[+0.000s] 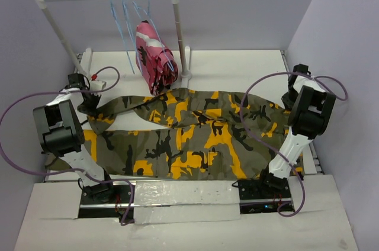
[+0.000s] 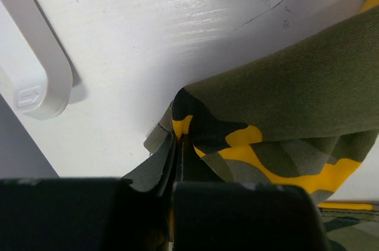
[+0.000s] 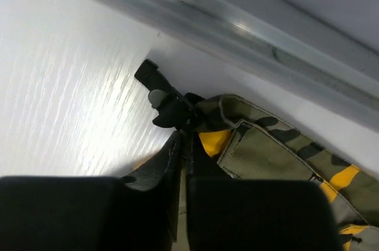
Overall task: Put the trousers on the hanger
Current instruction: Flatten out the trousers at the center of the board, then fold the trousers at the center of the board.
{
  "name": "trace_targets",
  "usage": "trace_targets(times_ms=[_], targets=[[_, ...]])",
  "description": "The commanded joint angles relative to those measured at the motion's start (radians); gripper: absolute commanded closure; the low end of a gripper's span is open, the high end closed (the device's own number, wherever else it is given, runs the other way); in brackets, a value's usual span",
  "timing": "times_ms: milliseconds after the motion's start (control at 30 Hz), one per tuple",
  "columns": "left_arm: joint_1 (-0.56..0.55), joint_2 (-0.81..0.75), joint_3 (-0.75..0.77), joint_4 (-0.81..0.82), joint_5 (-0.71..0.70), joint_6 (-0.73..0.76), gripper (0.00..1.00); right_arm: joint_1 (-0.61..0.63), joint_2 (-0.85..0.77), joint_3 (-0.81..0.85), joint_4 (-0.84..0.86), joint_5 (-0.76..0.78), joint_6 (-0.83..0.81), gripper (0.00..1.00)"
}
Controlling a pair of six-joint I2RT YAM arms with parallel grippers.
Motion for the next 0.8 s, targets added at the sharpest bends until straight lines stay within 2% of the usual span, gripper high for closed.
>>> trace_targets(times_ms=[0,133,300,367,600,767], targets=[[0.007,-0.014,0.052,-0.047,0.0,-0.055,1.0,-0.011,-0.052,-0.053,0.04,-0.088,-0.031,1.0],[0.006,-0.042,0.073,-0.068,-0.004,-0.037,1.0,0.003,-0.102,-0.022,0.035,-0.05,-0.051,1.0],[0.009,-0.049,0.227,-0.16,-0.078,0.017,1.0,0.006,-0.272,0.022,0.069,0.047,-0.022,1.0],[0.011,-0.053,0.259,-0.207,-0.051,0.021,1.0,0.006,-0.331,-0.007,0.109,0.055,-0.021,1.0],[0.013,-0.064,0.285,-0.268,-0.021,-0.006,1.0,0.023,-0.434,-0.124,0.199,0.008,-0.022,1.0],[0.013,-0.07,0.424,-0.313,-0.062,-0.007,1.0,0.028,-0.479,-0.104,0.236,-0.044,-0.039,1.0]])
